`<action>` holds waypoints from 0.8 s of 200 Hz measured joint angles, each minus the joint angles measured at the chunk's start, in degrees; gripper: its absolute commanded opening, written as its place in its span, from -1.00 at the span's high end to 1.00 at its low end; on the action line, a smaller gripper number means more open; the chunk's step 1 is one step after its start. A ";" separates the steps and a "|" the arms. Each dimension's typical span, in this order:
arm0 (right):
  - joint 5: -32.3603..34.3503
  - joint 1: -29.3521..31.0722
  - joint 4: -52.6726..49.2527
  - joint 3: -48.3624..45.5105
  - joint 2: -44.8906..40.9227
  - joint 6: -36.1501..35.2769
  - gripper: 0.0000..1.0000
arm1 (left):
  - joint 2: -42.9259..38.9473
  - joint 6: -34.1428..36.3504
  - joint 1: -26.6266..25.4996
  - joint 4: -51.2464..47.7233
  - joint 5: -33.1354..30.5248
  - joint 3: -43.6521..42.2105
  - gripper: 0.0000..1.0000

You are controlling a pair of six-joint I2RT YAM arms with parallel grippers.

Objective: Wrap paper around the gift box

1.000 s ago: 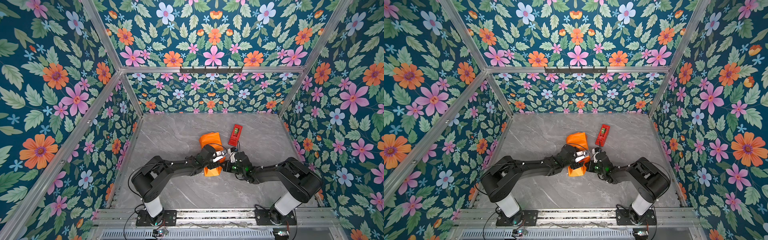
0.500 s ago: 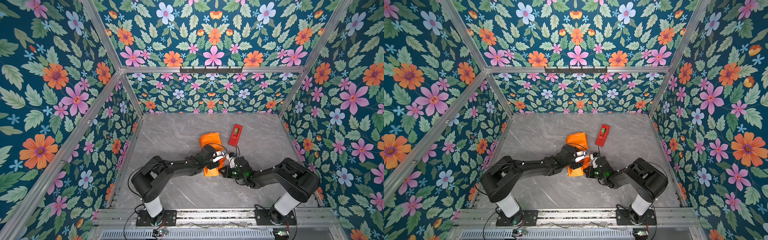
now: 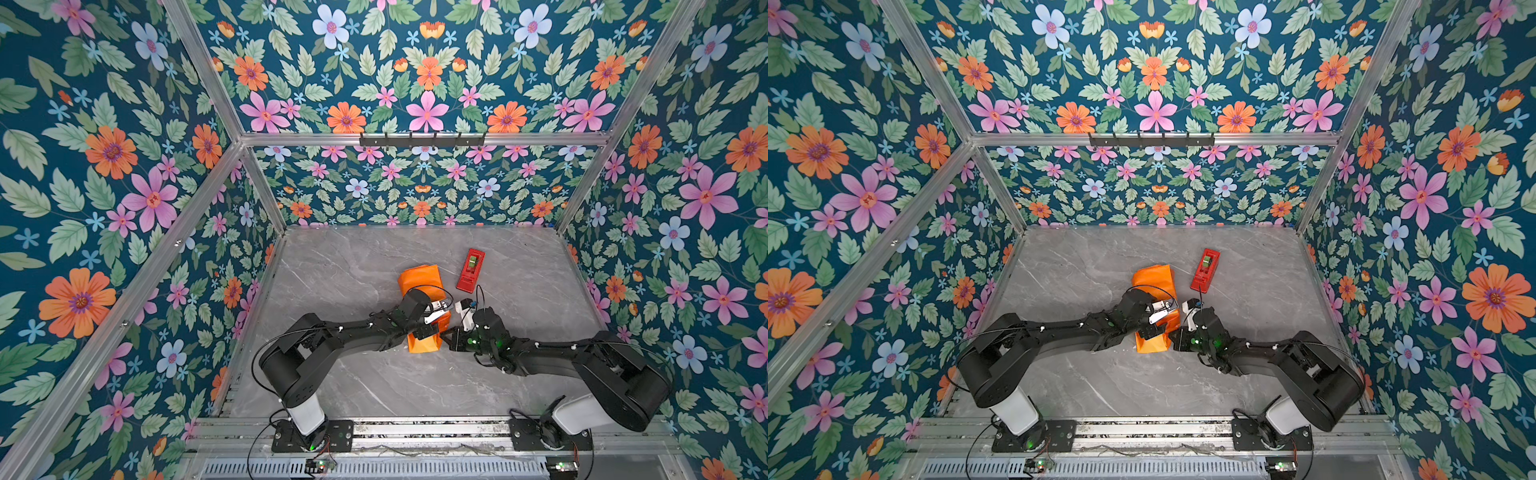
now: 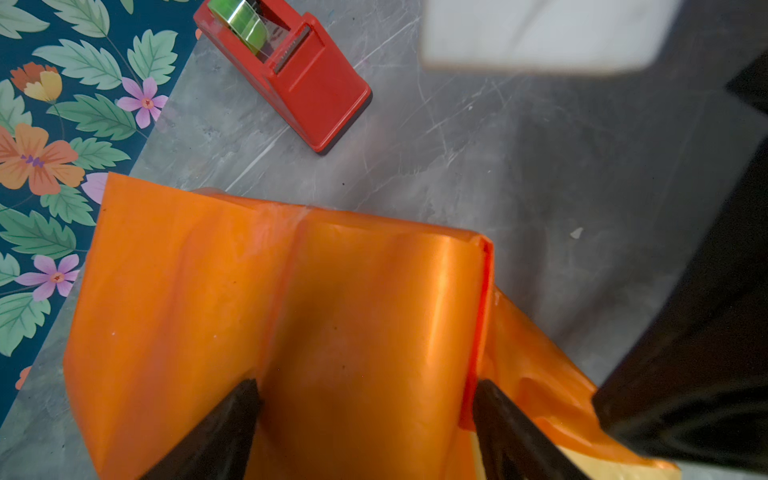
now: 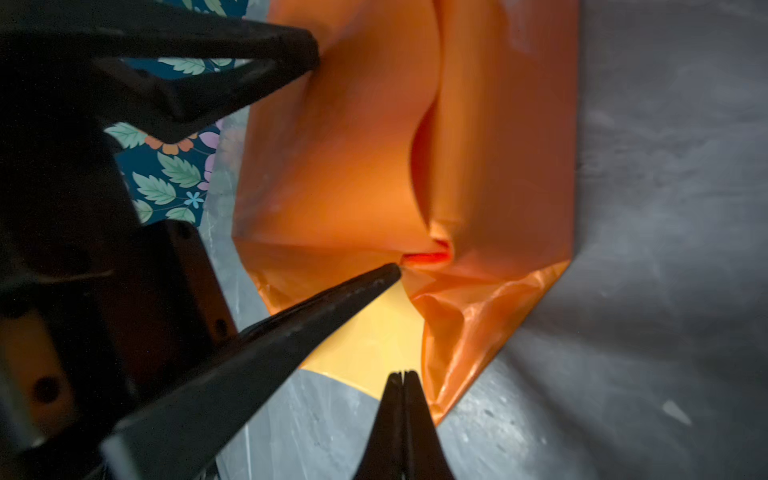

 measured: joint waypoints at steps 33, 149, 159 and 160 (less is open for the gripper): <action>-0.48 0.20 3.85 0.81 5.51 3.74 1.00 | 0.15 0.02 0.00 0.04 0.02 0.02 -0.64; 2.12 0.90 10.51 2.62 12.98 10.78 1.00 | 0.70 0.07 0.04 0.46 0.00 0.35 -0.64; 2.27 0.87 11.08 2.93 13.51 10.80 1.00 | 0.76 0.09 0.04 0.46 -0.02 0.44 -0.64; 2.27 0.87 11.15 2.95 13.55 10.82 1.00 | 0.76 0.09 0.04 0.48 -0.02 0.44 -0.65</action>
